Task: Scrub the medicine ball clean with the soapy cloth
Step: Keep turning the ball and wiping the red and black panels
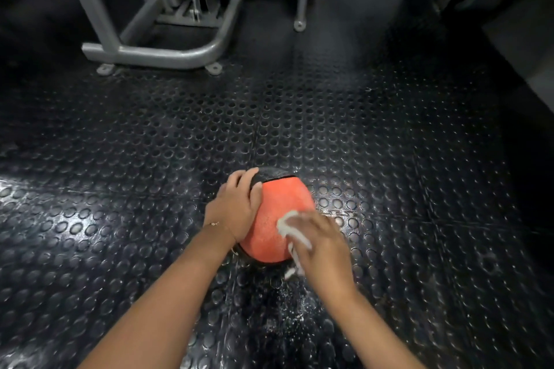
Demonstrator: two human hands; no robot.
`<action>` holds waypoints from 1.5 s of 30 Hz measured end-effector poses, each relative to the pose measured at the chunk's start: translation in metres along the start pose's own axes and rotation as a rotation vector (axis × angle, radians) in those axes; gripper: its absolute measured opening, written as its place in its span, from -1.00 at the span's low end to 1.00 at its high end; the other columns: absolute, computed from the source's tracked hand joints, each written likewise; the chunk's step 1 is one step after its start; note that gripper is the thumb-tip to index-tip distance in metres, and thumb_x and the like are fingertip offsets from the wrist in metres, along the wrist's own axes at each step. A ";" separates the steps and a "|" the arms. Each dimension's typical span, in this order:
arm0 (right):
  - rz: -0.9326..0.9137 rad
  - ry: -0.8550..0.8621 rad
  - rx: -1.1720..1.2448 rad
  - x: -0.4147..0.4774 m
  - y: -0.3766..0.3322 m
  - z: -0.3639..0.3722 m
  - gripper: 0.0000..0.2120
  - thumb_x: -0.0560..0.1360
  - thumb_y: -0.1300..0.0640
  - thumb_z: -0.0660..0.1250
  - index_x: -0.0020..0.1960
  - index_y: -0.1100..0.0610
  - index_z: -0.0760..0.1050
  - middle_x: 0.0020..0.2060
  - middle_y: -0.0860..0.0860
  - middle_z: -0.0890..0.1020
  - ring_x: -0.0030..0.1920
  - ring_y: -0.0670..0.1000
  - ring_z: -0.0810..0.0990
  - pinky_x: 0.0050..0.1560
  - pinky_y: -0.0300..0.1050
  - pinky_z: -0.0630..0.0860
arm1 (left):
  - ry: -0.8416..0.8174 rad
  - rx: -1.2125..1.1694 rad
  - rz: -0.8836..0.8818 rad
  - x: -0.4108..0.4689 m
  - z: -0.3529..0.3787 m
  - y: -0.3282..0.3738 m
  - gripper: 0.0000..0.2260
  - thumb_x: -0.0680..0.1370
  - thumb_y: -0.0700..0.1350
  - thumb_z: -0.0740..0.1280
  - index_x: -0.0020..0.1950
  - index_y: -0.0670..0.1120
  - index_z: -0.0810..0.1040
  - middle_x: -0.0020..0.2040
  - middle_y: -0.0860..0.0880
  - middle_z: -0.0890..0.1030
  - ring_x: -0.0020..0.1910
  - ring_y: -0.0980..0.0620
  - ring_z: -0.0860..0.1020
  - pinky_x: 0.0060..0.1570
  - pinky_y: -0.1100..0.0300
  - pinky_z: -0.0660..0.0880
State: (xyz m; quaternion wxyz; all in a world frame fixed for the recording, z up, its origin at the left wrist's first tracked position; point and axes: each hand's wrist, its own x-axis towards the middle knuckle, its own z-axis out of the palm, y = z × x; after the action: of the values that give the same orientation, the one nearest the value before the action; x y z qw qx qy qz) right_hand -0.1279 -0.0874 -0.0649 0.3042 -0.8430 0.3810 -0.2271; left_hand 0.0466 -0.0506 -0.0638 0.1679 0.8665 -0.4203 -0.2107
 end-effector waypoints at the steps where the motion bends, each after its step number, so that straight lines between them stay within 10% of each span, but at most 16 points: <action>1: -0.032 -0.014 -0.010 -0.002 0.007 0.001 -0.72 0.40 0.25 0.39 0.06 -0.01 0.59 0.00 -0.21 0.52 0.05 -0.02 0.47 0.02 -0.15 0.41 | 0.007 -0.008 -0.041 -0.001 -0.001 -0.001 -0.58 0.63 0.14 -0.08 0.48 0.12 0.16 0.46 0.05 0.19 0.33 -0.04 0.36 0.14 -0.03 0.42; 10: 0.144 0.115 0.112 0.030 -0.001 0.017 -0.72 0.51 0.20 0.26 0.14 -0.09 0.52 0.01 -0.24 0.44 0.03 -0.07 0.33 -0.05 -0.06 0.49 | -0.097 -0.332 -0.116 -0.010 0.007 -0.014 -0.47 0.59 0.23 0.01 0.51 0.24 -0.11 0.53 0.08 -0.01 0.44 -0.06 0.23 0.32 0.01 0.23; 16: 0.040 0.067 0.194 -0.006 -0.001 0.004 -0.73 0.42 0.22 0.34 0.07 -0.01 0.58 -0.04 -0.33 0.45 0.05 -0.21 0.38 0.05 -0.42 0.31 | -0.099 -0.368 -0.028 -0.028 0.005 -0.028 -0.56 0.60 0.18 0.08 0.46 0.29 0.07 0.48 0.19 0.04 0.41 0.03 0.24 0.24 0.04 0.28; 24: 0.022 0.003 0.141 -0.015 -0.012 0.009 -0.68 0.37 0.25 0.41 0.07 -0.03 0.59 0.00 -0.20 0.49 0.03 -0.19 0.31 0.03 -0.40 0.30 | 0.264 -0.290 -0.294 -0.032 0.026 0.018 -0.61 0.56 0.14 0.11 0.36 0.05 0.30 0.33 -0.12 0.33 0.28 -0.16 0.35 0.20 -0.22 0.34; 30: 0.548 0.115 0.414 0.001 0.026 0.013 -0.79 0.51 0.20 0.28 0.09 -0.03 0.53 -0.10 -0.05 0.61 -0.21 -0.13 0.60 -0.33 -0.37 0.51 | 0.288 -0.241 -0.217 -0.055 0.031 0.005 -0.56 0.57 0.13 0.02 0.42 0.09 0.31 0.37 -0.09 0.26 0.28 -0.13 0.37 0.13 -0.05 0.42; 36: 0.126 0.157 0.092 -0.037 0.001 0.016 -0.68 0.38 0.29 0.37 0.08 0.02 0.59 -0.04 -0.22 0.49 -0.01 -0.12 0.44 -0.05 -0.35 0.39 | 0.313 -0.246 -0.167 -0.067 0.034 -0.010 -0.55 0.57 0.16 -0.02 0.40 0.07 0.33 0.34 -0.08 0.26 0.19 -0.14 0.44 -0.04 0.05 0.41; 40: 0.386 0.153 0.146 -0.020 0.025 0.017 -0.76 0.48 0.18 0.31 0.13 0.01 0.56 0.03 -0.15 0.52 0.07 -0.02 0.51 0.06 -0.04 0.52 | 0.312 -0.197 -0.124 -0.072 0.038 -0.003 -0.38 0.46 0.26 -0.13 0.42 0.05 0.31 0.34 -0.08 0.26 0.21 -0.11 0.42 -0.04 0.06 0.42; 45: 0.116 0.194 0.031 -0.039 -0.005 0.011 -0.71 0.38 0.23 0.34 0.05 -0.04 0.59 -0.04 -0.17 0.55 -0.02 -0.10 0.41 -0.10 -0.29 0.39 | 0.286 -0.115 -0.139 -0.069 0.037 0.011 -0.32 0.41 0.28 -0.17 0.42 0.05 0.31 0.36 -0.08 0.26 0.28 -0.12 0.36 0.08 -0.07 0.42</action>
State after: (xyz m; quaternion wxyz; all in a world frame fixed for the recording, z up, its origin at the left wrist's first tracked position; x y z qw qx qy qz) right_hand -0.1424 -0.0504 -0.0754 0.2916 -0.7888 0.4533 -0.2955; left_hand -0.0176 -0.0061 -0.0746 0.2603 0.9036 -0.3186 -0.1197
